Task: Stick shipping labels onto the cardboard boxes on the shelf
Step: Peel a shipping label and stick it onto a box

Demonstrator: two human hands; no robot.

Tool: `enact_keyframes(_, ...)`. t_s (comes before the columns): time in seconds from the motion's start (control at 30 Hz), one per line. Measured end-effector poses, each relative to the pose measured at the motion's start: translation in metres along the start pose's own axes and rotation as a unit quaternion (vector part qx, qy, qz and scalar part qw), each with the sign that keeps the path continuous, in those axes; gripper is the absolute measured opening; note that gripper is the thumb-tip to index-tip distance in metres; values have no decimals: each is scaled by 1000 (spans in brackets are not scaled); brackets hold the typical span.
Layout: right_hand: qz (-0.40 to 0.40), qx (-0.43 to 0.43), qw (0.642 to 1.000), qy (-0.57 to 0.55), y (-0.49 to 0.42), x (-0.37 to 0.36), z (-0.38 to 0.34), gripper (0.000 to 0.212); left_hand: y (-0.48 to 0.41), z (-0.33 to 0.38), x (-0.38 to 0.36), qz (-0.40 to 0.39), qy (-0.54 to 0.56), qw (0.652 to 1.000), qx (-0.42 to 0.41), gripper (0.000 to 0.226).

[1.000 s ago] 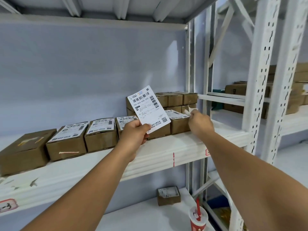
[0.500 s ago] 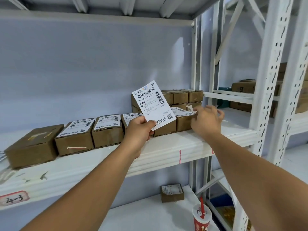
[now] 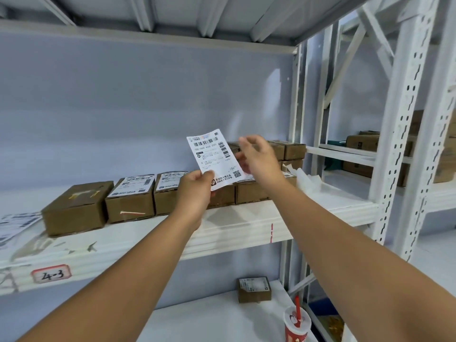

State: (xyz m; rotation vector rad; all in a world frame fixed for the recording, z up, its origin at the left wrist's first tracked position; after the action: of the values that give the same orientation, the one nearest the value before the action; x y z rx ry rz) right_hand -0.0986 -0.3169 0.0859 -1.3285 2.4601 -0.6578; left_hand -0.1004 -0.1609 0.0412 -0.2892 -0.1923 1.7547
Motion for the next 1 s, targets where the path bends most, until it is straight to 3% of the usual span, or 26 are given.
enact_keyframes(0.2,-49,-27,998,-12,31,-60,-13,26,-10,13,50,42,-31,998,-18,24)
enact_keyframes(0.37,-5,-13,1000,-5,51,-96,-22,28,-22,9,101,54,-76,996,-3,24)
enact_keyframes(0.5,74,-41,996,-40,62,-111,-27,19,-35,8,148,96,-22,994,37,18)
enact_keyframes(0.6,85,-78,990,-75,70,-131,-28,20,-48,9,188,160,-55,985,-21,19)
enact_keyframes(0.67,50,-70,994,-61,76,-154,-30,20,-53,16,209,191,-127,967,-112,16)
enact_keyframes(0.73,10,-42,998,-37,82,-179,-31,26,-57,17,224,205,-257,924,-194,10)
enact_keyframes(0.8,-17,-18,1000,-15,87,-199,-31,30,-64,7,232,186,-403,866,-232,32)
enact_keyframes(0.83,-26,-8,1000,-2,89,-207,-31,30,-68,-2,234,162,-434,856,-230,46)
enact_keyframes(0.9,-37,11,999,22,89,-221,-30,29,-75,-20,238,111,-410,882,-205,65)
enact_keyframes(1.0,-59,33,997,42,90,-236,-32,29,-79,-29,243,90,-330,924,-169,72)
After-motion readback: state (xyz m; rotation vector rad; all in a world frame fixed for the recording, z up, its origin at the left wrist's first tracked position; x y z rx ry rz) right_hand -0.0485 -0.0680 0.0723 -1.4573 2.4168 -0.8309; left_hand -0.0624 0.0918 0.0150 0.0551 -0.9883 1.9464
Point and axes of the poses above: each hand's wrist, its own y-axis away from the middle knuckle, its own x-axis out of the back of the hand, z = x × y, the point moved 7 cm from there along -y, towards the middle knuckle, and after that the axes turned 11 degrees about z, right-handed, at the moved point
